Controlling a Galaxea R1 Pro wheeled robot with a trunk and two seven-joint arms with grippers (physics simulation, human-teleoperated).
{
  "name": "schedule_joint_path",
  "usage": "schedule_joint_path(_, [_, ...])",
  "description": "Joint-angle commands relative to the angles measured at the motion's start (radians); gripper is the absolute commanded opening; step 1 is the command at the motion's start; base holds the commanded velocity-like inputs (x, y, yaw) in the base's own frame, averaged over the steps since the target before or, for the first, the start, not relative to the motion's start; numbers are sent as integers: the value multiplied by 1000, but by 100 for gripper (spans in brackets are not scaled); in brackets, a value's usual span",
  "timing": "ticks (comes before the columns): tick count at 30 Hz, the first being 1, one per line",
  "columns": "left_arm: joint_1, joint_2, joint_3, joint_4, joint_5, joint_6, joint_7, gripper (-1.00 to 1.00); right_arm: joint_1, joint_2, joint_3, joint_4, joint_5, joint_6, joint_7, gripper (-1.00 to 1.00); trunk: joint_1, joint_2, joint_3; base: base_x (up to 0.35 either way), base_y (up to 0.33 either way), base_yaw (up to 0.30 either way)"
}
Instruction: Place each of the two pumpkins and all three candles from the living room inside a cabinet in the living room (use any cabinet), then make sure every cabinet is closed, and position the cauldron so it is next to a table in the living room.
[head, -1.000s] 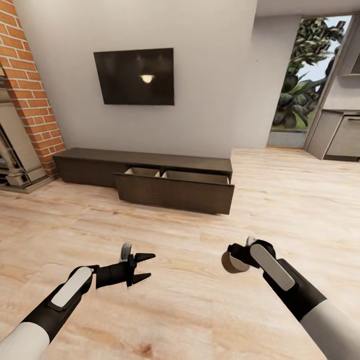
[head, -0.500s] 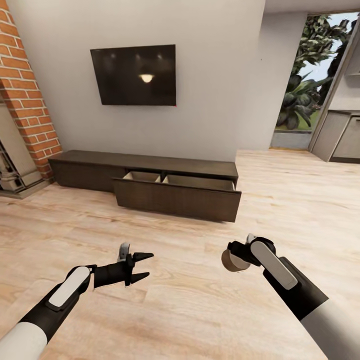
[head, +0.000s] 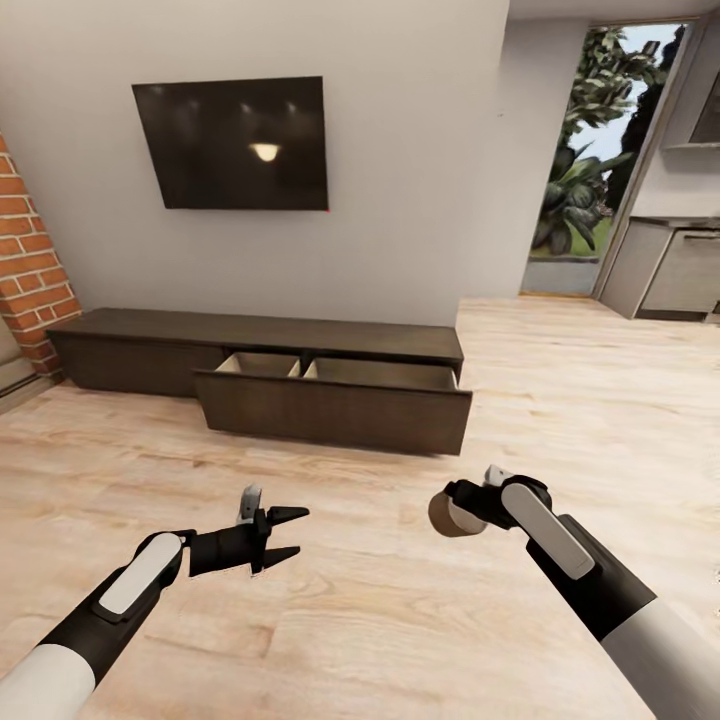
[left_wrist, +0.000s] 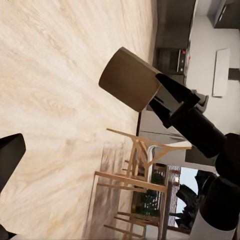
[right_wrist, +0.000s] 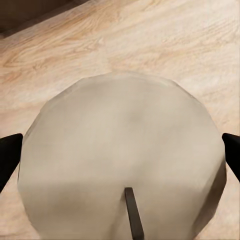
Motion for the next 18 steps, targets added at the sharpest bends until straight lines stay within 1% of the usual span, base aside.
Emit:
schedule_joint_path(1, [-1,1,-2,0,-7,-1,-10,100,-2,-1,2,-1,-3,2,-5,-100,0,0,-2,305,132,-226])
schedule_joint_path(10, [-1,1,-1,6,-6,-1,-11,100,-1,0,2,2,-3,1,-1,-100,0,0,-11,279,182,-217])
schedule_joint_path(18, [-1,1,1,8,-6,-1,-11,100,-2,-1,3,1,-2,1,-1,-100,0,0,-13,232,257,-35])
